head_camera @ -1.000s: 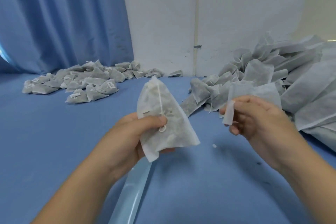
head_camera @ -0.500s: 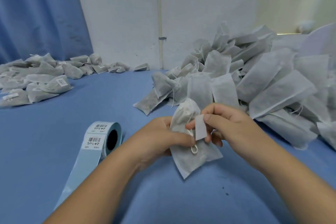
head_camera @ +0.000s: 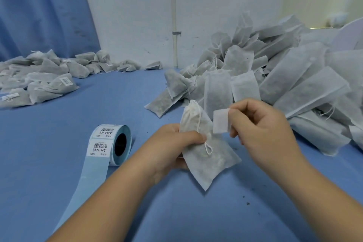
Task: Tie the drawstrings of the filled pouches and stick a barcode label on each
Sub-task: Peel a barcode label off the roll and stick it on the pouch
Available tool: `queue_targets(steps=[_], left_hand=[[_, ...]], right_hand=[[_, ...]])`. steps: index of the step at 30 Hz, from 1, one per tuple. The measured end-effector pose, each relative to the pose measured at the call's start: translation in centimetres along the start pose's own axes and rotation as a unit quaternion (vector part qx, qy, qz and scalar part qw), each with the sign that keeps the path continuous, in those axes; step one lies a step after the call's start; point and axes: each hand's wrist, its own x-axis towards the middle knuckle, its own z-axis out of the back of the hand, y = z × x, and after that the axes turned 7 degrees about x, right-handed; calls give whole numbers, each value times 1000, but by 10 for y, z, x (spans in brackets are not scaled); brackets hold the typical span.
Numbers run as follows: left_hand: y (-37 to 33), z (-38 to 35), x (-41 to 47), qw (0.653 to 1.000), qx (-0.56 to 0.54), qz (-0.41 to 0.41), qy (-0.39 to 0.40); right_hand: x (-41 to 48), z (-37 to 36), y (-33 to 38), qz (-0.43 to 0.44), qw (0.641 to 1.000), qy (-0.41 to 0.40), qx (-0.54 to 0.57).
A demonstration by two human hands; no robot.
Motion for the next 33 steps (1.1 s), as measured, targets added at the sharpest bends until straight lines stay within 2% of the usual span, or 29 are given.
queue_targets(steps=[2,5,8,10,13,18,33], left_hand=[[1,0,0,1000,-28,6,4],[2,-2,0,998,-58,8,3],[2,-4,1,997,-83,-3,3],[2,-3,2,994,-106,-10,2],[2,-1,3,990,-139,-16,7],[2,4,2,985,-171,-21,30],[0,5,0,975,-221,-3,13]], right_hand=[[-3,-1,-2,101,990,-44,-83],[-4,-7,-6,238,943,-77,-219],[-5,-14,-11,339,896,-69,-278],[-6,-18,-15,376,875,-50,-301],[-8,-20,-18,393,861,-17,-323],[-9,-17,-19,397,857,33,-328],[-6,-9,-13,417,841,66,-339]])
